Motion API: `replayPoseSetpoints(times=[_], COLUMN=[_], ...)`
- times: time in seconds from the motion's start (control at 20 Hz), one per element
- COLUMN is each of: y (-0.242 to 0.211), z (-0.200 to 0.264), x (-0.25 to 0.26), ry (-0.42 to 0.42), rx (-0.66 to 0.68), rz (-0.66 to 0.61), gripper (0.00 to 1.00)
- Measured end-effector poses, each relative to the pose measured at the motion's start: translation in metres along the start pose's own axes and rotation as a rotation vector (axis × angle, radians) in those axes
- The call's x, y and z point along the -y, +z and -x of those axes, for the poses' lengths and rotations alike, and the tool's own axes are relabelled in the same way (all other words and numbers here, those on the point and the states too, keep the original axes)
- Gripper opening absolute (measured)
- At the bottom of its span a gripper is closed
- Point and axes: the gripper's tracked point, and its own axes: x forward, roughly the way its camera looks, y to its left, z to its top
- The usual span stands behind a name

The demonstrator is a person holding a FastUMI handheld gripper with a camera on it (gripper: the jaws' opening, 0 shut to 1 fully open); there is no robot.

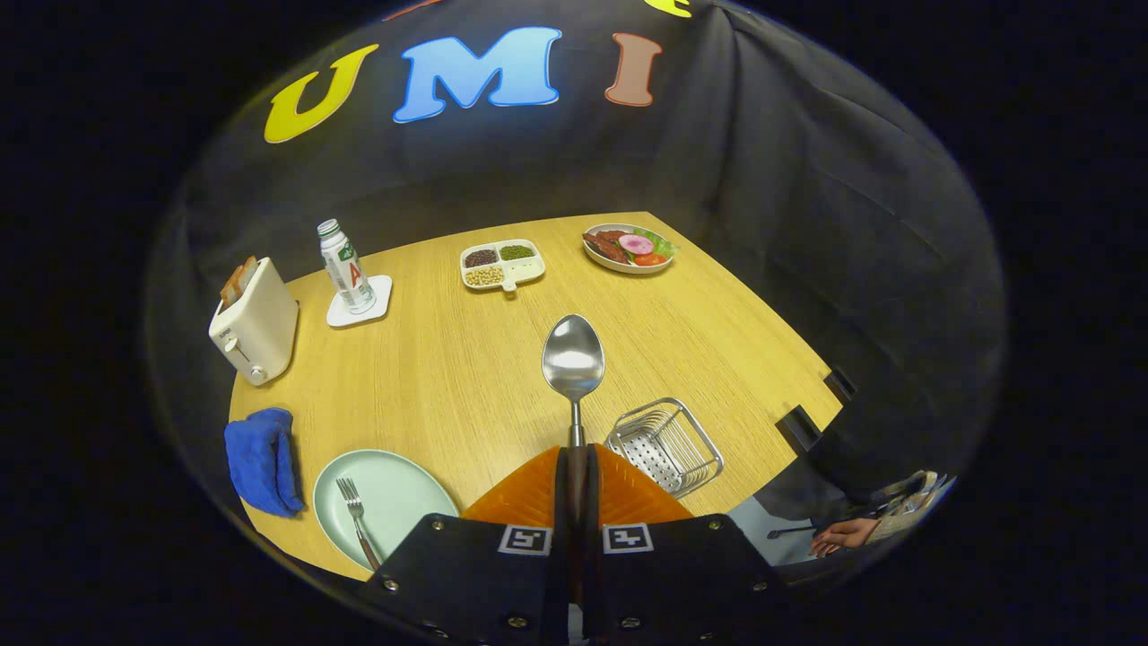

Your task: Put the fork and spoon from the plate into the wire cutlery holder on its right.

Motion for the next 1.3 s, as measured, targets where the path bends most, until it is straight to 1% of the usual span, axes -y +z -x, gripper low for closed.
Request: replayPoseSetpoints(times=[0.3,0.55,0.75,1.05,1.2,1.3], y=[-0.021,-0.043,-0.057,-0.061,-0.059,-0.05], z=[-0.008,-0.016,-0.021,-0.026,-0.028,-0.028], x=[0.035,0.055,0.058,0.058,0.055,0.058], ry=[-0.061,-0.091,-0.085,-0.057,-0.039,-0.051], rx=[-0.065,-0.139,-0.205,-0.275,-0.292,-0.272], rz=[-0.049,-0.076,-0.095,-0.096,-0.088,-0.068], gripper=[0.07,0.07,0.07,0.07,0.07,0.11])
